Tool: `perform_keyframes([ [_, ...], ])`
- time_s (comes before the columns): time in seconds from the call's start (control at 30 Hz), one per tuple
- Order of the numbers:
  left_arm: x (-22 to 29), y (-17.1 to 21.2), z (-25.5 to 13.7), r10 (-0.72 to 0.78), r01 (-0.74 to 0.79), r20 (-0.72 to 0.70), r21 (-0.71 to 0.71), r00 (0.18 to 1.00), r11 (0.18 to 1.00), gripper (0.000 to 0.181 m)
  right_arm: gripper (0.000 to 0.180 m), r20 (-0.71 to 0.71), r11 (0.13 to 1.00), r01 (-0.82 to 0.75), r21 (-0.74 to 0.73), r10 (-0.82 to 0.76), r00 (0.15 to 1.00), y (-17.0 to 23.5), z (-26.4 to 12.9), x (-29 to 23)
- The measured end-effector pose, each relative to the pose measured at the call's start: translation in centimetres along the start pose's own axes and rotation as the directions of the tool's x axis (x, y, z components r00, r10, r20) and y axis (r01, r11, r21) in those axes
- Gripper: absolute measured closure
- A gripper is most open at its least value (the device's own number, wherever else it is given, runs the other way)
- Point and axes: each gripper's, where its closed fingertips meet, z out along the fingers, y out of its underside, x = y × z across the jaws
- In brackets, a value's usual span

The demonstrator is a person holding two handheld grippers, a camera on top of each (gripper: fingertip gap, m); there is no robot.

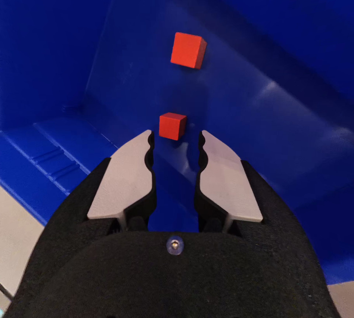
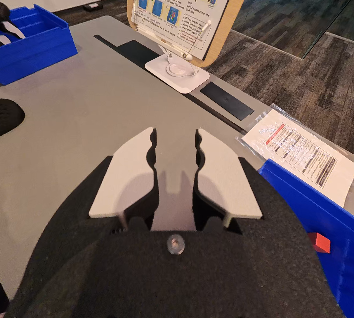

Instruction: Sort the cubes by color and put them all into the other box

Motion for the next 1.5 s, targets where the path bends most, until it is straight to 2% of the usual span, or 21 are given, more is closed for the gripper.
perform_keyframes([
  [0.2, -0.7, -0.2, 0.7, -0.058, 0.058, -0.05, 0.01, 0.997, 0.998, 0.146, 0.141, -0.008, 0.996, 0.009, -0.088, -0.009, 1.0, 1.4, 1.1, 0.1],
  [0.33, -0.4, -0.4, 0.9, -0.048, 0.05, -0.075, 0.02, 0.996, 0.999, 0.155, 0.141, -0.005, 0.994, -0.003, -0.113, 0.002, 1.0, 1.8, 1.4, 0.3],
  [0.43, -0.5, -0.5, 0.8, -0.03, 0.032, -0.049, 0.028, 0.998, 0.999, 0.156, 0.142, -0.001, 0.993, -0.001, -0.12, 0.001, 1.0, 2.0, 1.5, 0.3],
  [0.53, -1.5, -0.6, 0.5, -0.06, 0.058, 0.053, 0.038, 0.997, 0.998, 0.159, 0.143, 0.004, 0.99, 0.003, -0.139, -0.003, 1.0, 2.4, 1.5, 0.3],
  [0.6, -2.8, -1.2, -0.5, -0.096, 0.083, 0.182, 0.077, 0.979, 0.994, 0.159, 0.143, -0.005, 0.989, 0.004, -0.146, -0.005, 1.0, 2.5, 1.5, 0.5],
  [0.7, -5.2, -3.3, -4.1, -0.188, 0.123, 0.405, 0.181, 0.895, 0.976, 0.159, 0.143, 0.0, 0.991, -0.005, -0.133, 0.005, 1.0, 2.2, 1.7, 0.4],
  [0.77, -6.3, -5.4, -7.4, -0.268, 0.142, 0.524, 0.268, 0.808, 0.953, 0.159, 0.143, 0.004, 0.991, -0.004, -0.136, 0.004, 1.0, 2.1, 2.0, 0.2],
  [0.83, -6.2, -8.1, -10.8, -0.335, 0.137, 0.585, 0.356, 0.739, 0.924, 0.159, 0.143, 0.007, 0.989, 0.007, -0.145, -0.006, 1.0, 2.1, 2.3, -0.1],
  [0.97, -3.8, -14.8, -16.0, -0.447, 0.103, 0.565, 0.537, 0.694, 0.837, 0.16, 0.143, 0.029, 0.988, 0.041, -0.151, -0.037, 0.999, 1.7, 2.9, -1.2],
  [1.1, 0.0, -21.7, -19.1, -0.486, 0.064, 0.482, 0.659, 0.729, 0.749, 0.16, 0.143, 0.056, 0.987, 0.077, -0.144, -0.069, 0.996, 1.1, 3.4, -2.3],
  [1.23, 4.1, -28.5, -21.2, -0.46, 0.003, 0.421, 0.735, 0.782, 0.678, 0.16, 0.143, 0.087, 0.991, 0.091, -0.098, -0.083, 0.993, -0.2, 4.0, -3.6],
  [1.5, 13.2, -40.2, -22.2, -0.336, -0.04, 0.278, 0.821, 0.9, 0.57, 0.16, 0.141, 0.123, 0.991, 0.084, 0.103, -0.097, 0.988, -4.8, 5.4, -6.7],
])
